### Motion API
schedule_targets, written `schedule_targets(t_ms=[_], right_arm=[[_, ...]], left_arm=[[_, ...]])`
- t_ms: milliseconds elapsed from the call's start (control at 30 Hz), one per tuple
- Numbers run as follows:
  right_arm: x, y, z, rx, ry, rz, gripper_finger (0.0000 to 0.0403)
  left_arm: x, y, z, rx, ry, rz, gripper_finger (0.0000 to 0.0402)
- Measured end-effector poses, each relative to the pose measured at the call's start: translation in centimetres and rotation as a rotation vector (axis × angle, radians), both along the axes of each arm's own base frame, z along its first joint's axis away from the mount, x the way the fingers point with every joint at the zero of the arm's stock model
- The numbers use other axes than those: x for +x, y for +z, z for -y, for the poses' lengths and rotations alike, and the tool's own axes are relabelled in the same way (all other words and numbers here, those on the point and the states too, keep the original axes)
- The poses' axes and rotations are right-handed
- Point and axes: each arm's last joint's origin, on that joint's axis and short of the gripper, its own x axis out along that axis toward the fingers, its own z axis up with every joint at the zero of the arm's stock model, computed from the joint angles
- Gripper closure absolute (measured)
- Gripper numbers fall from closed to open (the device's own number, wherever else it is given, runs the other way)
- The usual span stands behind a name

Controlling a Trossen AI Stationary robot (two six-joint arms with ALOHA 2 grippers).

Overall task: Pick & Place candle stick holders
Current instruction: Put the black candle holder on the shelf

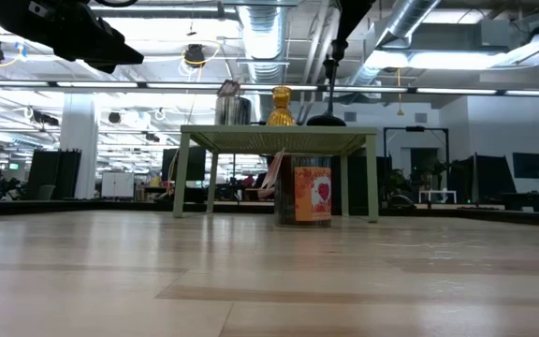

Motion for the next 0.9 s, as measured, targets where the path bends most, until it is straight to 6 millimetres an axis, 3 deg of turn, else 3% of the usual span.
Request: schedule_targets(t_ms=[433,900], right_arm=[[0.4,0.0,0.2,-0.011,-0.045,0.046,0.0335],[0.8,0.1,-1.0,-0.010,-0.006,0.056,0.0331]], left_arm=[[0.0,0.0,0.0,0.000,0.000,0.000,0.0394],[0.0,0.0,0.0,0.000,0.000,0.000,0.0394]])
